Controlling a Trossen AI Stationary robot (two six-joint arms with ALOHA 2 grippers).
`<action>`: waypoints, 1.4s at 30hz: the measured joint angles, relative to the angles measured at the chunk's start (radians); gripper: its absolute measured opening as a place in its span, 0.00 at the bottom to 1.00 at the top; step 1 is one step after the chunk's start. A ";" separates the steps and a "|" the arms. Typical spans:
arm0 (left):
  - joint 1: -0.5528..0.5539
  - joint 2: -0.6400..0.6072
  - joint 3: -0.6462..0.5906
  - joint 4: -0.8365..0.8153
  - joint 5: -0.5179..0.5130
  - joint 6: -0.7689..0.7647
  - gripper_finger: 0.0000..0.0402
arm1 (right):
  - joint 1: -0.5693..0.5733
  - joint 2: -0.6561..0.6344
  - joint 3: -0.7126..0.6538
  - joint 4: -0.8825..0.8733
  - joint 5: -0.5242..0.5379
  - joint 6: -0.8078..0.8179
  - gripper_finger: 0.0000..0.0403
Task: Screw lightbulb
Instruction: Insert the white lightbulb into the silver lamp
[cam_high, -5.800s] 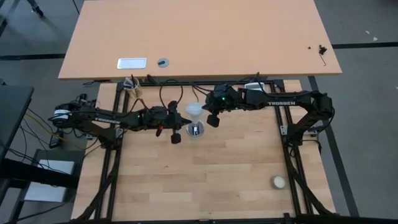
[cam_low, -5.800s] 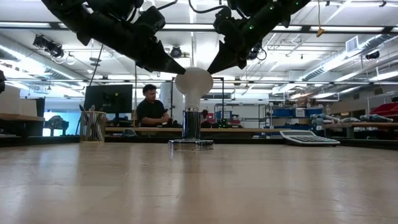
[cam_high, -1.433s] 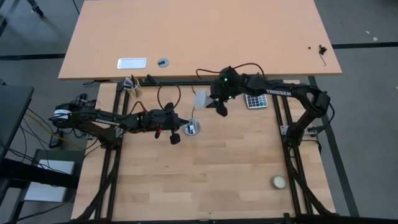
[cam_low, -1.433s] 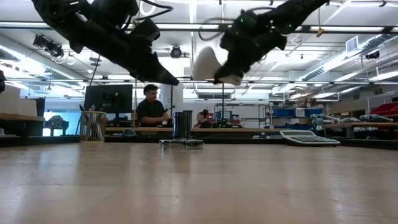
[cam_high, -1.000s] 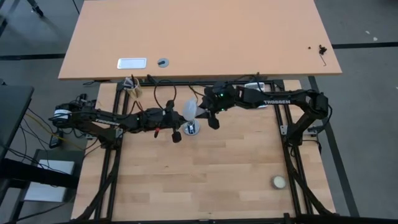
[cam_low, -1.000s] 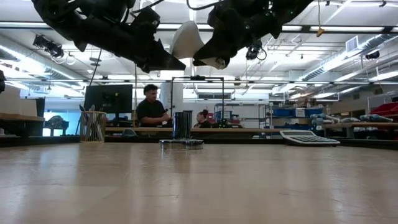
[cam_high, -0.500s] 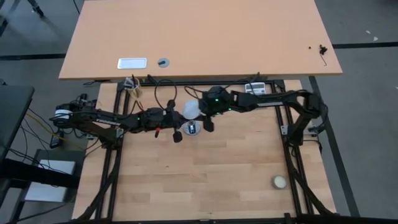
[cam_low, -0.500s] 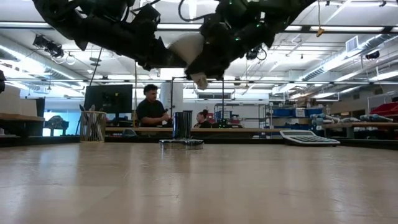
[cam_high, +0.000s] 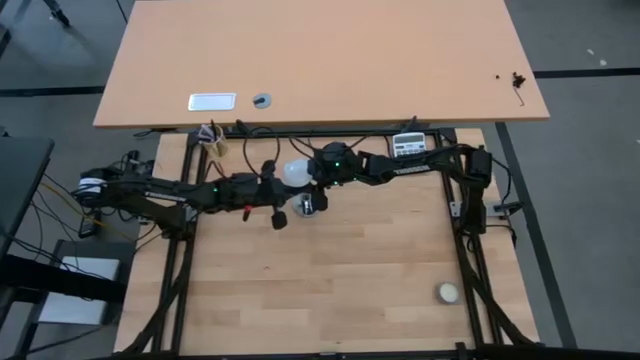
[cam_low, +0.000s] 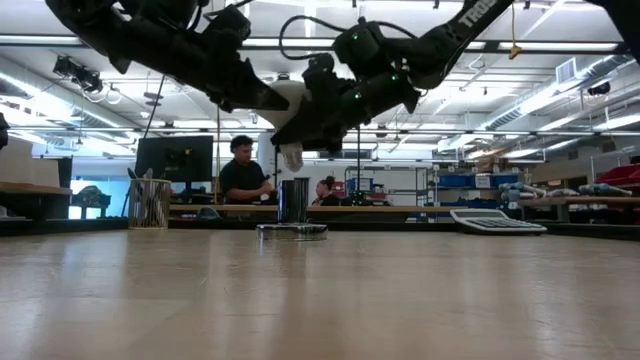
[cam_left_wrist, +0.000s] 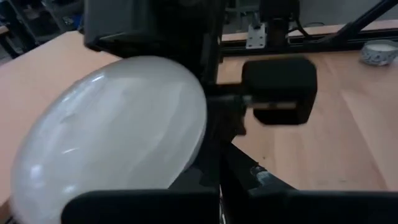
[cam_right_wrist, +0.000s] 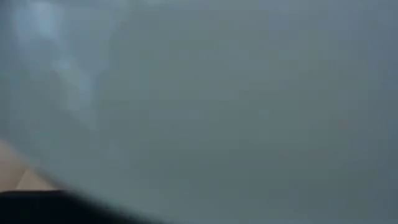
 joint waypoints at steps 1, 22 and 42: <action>0.001 0.000 -0.003 0.000 0.004 -0.005 0.00 | -0.002 0.011 0.002 0.012 -0.008 0.004 0.41; 0.002 -0.021 -0.115 0.318 0.154 -0.047 0.00 | 0.017 0.076 -0.053 0.123 -0.056 -0.032 0.41; 0.042 -0.044 -0.115 0.268 0.073 -0.074 0.00 | -0.001 0.075 -0.242 0.508 -0.051 -0.031 0.41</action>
